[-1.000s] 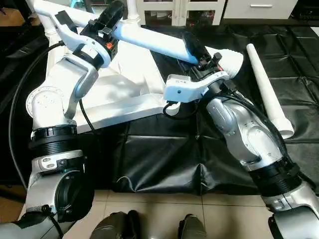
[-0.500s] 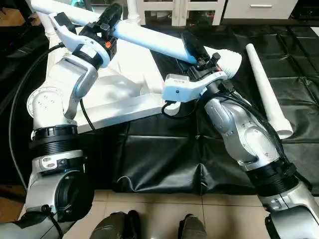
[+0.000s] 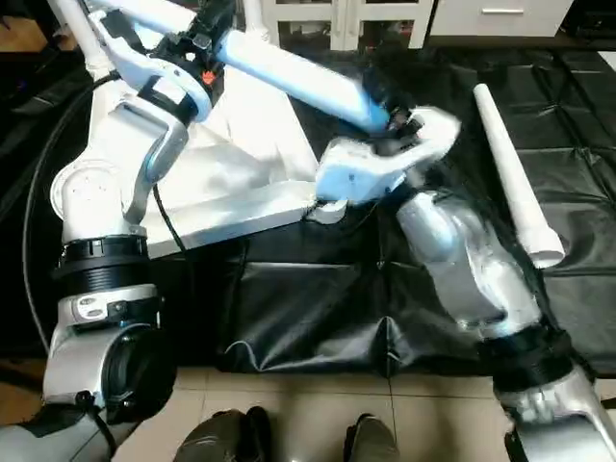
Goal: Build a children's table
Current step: Pick table leg
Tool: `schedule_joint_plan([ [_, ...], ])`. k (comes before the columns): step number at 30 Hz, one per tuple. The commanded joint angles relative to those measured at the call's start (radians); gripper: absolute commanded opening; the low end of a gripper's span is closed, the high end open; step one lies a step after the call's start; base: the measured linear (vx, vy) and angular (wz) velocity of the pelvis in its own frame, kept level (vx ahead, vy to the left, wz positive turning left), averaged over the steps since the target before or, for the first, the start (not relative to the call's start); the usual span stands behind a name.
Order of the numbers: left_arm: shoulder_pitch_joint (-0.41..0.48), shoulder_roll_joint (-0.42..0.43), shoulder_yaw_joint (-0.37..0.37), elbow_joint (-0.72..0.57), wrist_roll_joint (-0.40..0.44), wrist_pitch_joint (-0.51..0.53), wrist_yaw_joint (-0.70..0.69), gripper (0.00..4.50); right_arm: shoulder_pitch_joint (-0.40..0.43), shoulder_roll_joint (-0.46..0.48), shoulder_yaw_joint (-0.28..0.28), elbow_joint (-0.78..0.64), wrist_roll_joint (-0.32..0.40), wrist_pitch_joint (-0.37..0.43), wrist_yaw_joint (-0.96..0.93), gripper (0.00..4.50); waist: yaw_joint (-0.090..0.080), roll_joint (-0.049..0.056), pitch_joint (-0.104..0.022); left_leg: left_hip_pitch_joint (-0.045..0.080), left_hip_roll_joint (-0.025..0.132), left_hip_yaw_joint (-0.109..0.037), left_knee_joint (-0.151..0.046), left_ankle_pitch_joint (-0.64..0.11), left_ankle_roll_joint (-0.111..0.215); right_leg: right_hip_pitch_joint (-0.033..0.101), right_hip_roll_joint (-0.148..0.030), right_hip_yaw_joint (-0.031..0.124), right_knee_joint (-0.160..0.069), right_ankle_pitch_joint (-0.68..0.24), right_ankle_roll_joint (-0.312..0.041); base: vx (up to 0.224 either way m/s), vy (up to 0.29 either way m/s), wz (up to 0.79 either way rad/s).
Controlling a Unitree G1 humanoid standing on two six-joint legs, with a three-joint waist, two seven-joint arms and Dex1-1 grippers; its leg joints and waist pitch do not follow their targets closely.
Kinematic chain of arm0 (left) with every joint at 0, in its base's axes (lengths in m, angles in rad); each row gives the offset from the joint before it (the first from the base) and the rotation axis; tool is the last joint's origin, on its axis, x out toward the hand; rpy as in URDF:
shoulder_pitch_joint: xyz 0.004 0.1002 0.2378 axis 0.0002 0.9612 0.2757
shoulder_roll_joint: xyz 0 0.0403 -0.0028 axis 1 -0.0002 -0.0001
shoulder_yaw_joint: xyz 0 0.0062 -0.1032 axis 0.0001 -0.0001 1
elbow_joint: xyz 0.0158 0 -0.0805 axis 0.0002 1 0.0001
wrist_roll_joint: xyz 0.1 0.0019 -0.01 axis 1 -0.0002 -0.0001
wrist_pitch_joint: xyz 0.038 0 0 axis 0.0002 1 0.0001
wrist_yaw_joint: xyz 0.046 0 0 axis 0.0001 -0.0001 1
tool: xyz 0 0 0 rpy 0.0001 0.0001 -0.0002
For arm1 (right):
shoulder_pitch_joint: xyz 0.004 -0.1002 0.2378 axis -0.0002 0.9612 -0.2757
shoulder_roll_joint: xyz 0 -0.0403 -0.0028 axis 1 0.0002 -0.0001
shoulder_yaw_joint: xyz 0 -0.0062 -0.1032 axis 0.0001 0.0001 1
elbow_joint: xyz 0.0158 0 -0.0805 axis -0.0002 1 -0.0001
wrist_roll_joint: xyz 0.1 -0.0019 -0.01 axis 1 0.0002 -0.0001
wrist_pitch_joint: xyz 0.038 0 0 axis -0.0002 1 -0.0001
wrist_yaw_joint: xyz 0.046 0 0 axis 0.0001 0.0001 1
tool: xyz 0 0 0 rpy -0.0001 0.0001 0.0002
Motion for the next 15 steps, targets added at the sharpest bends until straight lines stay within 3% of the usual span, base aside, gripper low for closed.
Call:
schedule_joint_plan([
  [1, -0.027, 0.017, -0.030, 0.008, 0.024, -0.012, -0.033, 1.66, 0.017, 0.000, 0.005, -0.044, 0.022, -0.022, 0.019, 3.66, -0.004, -0.012, -0.115, 0.060, 0.061, -0.047, -0.082, -0.254, 0.096, 0.046, -0.014, 0.015, -0.059, -0.135, -0.190, 0.000, 0.000, 0.00],
  [2, -0.042, 0.027, -0.036, 0.029, 0.048, -0.037, -0.048, 1.66, 0.031, -0.004, 0.018, -0.052, 0.043, -0.038, 0.042, 3.66, -0.003, 0.009, -0.111, 0.062, 0.061, -0.048, -0.086, -0.272, 0.090, 0.043, -0.010, 0.012, -0.061, -0.138, -0.191, 0.000, 0.000, 0.00],
  [4, -0.050, 0.029, -0.038, 0.037, 0.055, -0.047, -0.058, 1.66, 0.034, -0.012, 0.029, -0.056, 0.034, -0.049, 0.046, 3.80, -0.005, -0.001, -0.111, 0.062, 0.061, -0.051, -0.089, -0.302, 0.076, 0.046, -0.010, 0.011, -0.059, -0.133, -0.190, 0.000, 0.000, 0.00],
  [5, -0.056, 0.030, -0.040, 0.043, 0.058, -0.056, -0.070, 1.66, 0.040, -0.020, 0.040, -0.060, 0.050, -0.067, 0.070, 3.90, -0.003, -0.001, -0.111, 0.064, 0.060, -0.050, -0.089, -0.313, 0.070, 0.046, -0.014, 0.013, -0.060, -0.142, -0.192, 0.000, 0.000, 0.00],
  [6, -0.059, 0.035, -0.050, 0.047, 0.075, -0.069, -0.083, 1.66, 0.043, -0.025, 0.049, -0.064, 0.060, -0.077, 0.093, 4.00, -0.002, 0.012, -0.108, 0.063, 0.061, -0.051, -0.090, -0.329, 0.067, 0.046, -0.017, 0.013, -0.060, -0.158, -0.192, 0.000, 0.000, 0.00],
  [9, -0.066, 0.039, -0.074, 0.058, 0.110, -0.105, -0.141, 1.66, 0.060, -0.030, 0.059, -0.088, 0.081, -0.104, 0.125, 4.08, -0.003, 0.004, -0.109, 0.062, 0.062, -0.051, -0.092, -0.344, 0.064, 0.048, -0.020, 0.015, -0.062, -0.151, -0.186, 0.000, 0.000, 0.00],
  [10, -0.074, 0.054, -0.092, 0.076, 0.122, -0.119, -0.230, 1.66, 0.083, -0.014, 0.031, -0.129, 0.185, -0.128, 0.161, 4.08, -0.003, 0.004, -0.108, 0.058, 0.061, -0.051, -0.091, -0.332, 0.072, 0.050, -0.021, 0.016, -0.062, -0.144, -0.189, 0.000, 0.000, 0.00],
  [12, -0.088, 0.078, -0.106, 0.101, 0.131, -0.128, -0.312, 1.66, 0.101, 0.015, -0.013, -0.170, 0.320, -0.132, 0.188, 4.08, 0.002, 0.008, -0.107, 0.053, 0.061, -0.051, -0.088, -0.297, 0.109, 0.052, -0.029, 0.018, -0.063, -0.149, -0.192, 0.000, 0.000, 0.00],
  [14, -0.099, 0.097, -0.109, 0.117, 0.129, -0.123, -0.361, 1.66, 0.107, 0.043, -0.056, -0.200, 0.393, -0.097, 0.186, 4.08, 0.001, 0.009, -0.107, 0.055, 0.060, -0.050, -0.089, -0.283, 0.122, 0.049, -0.024, 0.015, -0.063, -0.143, -0.200, 0.000, 0.000, 0.00],
  [15, -0.120, 0.138, -0.118, 0.154, 0.129, -0.108, -0.457, 1.65, 0.099, 0.061, -0.141, -0.250, 0.552, -0.010, 0.220, 4.08, 0.001, 0.011, -0.106, 0.055, 0.061, -0.051, -0.091, -0.282, 0.126, 0.047, -0.022, 0.015, -0.060, -0.142, -0.210, 0.000, 0.000, 0.00],
])
